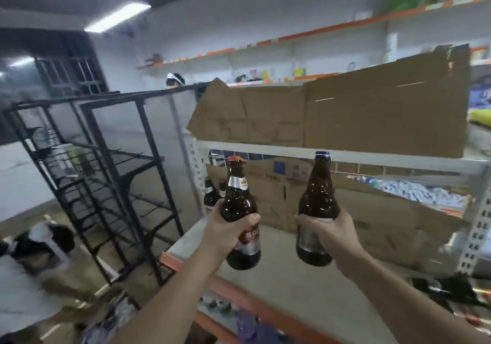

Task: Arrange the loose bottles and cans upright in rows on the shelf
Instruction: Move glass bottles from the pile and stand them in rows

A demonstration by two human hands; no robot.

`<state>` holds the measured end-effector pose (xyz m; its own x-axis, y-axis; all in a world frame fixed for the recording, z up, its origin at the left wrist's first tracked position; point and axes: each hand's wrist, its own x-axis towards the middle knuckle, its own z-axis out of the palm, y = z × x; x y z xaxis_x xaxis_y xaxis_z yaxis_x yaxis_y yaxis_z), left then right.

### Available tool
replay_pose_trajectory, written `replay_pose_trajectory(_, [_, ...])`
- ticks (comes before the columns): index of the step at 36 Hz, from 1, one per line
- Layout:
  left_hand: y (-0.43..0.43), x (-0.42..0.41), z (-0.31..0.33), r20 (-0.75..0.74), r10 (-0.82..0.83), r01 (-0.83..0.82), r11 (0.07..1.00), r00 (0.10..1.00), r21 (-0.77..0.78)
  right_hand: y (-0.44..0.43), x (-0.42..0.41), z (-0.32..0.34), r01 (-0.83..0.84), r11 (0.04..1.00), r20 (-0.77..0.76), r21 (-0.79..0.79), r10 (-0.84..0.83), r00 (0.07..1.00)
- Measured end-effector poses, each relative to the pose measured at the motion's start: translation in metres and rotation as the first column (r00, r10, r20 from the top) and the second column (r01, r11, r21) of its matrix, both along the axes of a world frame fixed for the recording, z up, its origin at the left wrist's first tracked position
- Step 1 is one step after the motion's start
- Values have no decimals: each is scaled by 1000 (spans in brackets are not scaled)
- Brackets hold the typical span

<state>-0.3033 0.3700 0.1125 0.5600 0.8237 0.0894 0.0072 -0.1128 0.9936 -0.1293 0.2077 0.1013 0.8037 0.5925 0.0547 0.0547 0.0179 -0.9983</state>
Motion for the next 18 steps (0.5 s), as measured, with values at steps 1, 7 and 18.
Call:
replay_pose_trajectory(1, [11, -12, -1, -5, 18, -18, 1000, 1000, -3, 15, -11, 0, -21, 1000, 4, 2, 21, 1000])
replay_pose_trajectory(7, [64, -65, -3, 22, 135, -135, 991, 991, -27, 99, -55, -2, -161, 985, 46, -55, 163, 986])
replay_pose_trajectory(18, [171, -88, -16, -42, 272, -272, 962, 961, -3, 256, -74, -42, -358, 932, 11, -50, 359, 933])
